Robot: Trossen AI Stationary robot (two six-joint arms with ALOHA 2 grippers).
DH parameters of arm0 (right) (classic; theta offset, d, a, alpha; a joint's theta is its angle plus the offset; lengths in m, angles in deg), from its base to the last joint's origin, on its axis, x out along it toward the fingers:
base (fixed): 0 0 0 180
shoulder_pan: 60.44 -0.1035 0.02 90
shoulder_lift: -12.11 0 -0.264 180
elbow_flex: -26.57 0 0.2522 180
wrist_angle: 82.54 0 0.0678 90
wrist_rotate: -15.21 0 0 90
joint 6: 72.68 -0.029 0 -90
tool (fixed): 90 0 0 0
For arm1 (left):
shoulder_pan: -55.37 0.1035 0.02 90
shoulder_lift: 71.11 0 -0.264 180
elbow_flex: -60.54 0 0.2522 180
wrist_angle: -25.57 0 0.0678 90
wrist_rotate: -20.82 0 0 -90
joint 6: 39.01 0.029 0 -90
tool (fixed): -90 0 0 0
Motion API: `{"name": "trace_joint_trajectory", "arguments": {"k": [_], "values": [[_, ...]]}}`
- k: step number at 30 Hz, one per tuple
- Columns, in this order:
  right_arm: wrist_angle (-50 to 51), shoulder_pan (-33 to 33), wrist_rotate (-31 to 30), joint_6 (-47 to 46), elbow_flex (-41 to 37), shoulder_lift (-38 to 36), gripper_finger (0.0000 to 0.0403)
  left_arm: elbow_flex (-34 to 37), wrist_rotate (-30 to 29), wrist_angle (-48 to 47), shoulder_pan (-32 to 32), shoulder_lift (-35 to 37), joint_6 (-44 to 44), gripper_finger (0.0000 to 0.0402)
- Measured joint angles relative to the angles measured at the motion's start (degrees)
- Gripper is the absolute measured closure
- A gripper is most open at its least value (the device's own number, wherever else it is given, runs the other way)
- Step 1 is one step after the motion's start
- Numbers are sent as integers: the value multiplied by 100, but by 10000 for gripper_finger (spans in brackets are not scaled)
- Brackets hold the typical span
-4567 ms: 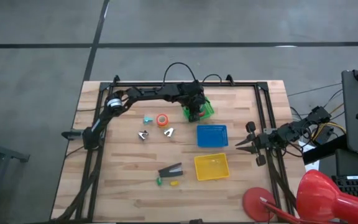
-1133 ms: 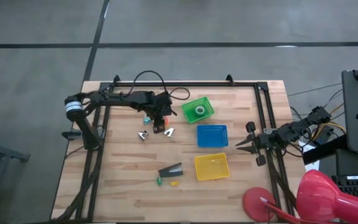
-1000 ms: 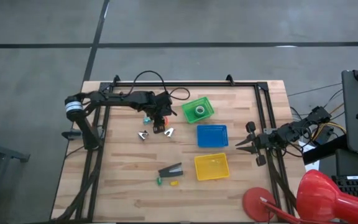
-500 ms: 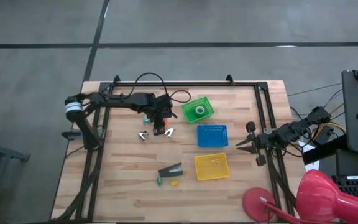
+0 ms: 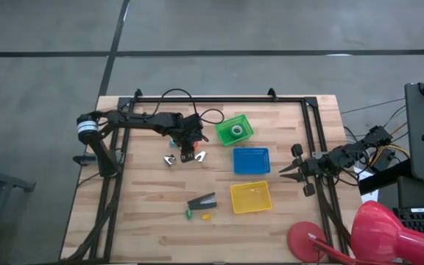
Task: Pick and place Stapler, Stapler remover, tape
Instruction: Put the orange tape into the green bin
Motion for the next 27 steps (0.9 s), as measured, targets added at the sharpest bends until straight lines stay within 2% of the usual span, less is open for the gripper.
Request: {"name": "trace_joint_trajectory", "arguments": {"k": [5, 10, 14, 22, 27], "values": [[0, 0, 0, -1, 0, 2, 351, -16, -64, 27, -11, 8, 13, 227], [0, 0, 0, 0, 0, 0, 351, -9, -494, 77, -11, 8, 96, 236], [0, 1, 0, 0, 0, 0, 351, 2, -549, 100, -11, 8, 143, 267], [0, 1, 0, -9, 0, 0, 351, -4, -566, 105, -11, 8, 219, 353], [0, 0, 0, -5, 0, 0, 351, -124, -581, 51, -11, 9, 281, 363]]}}
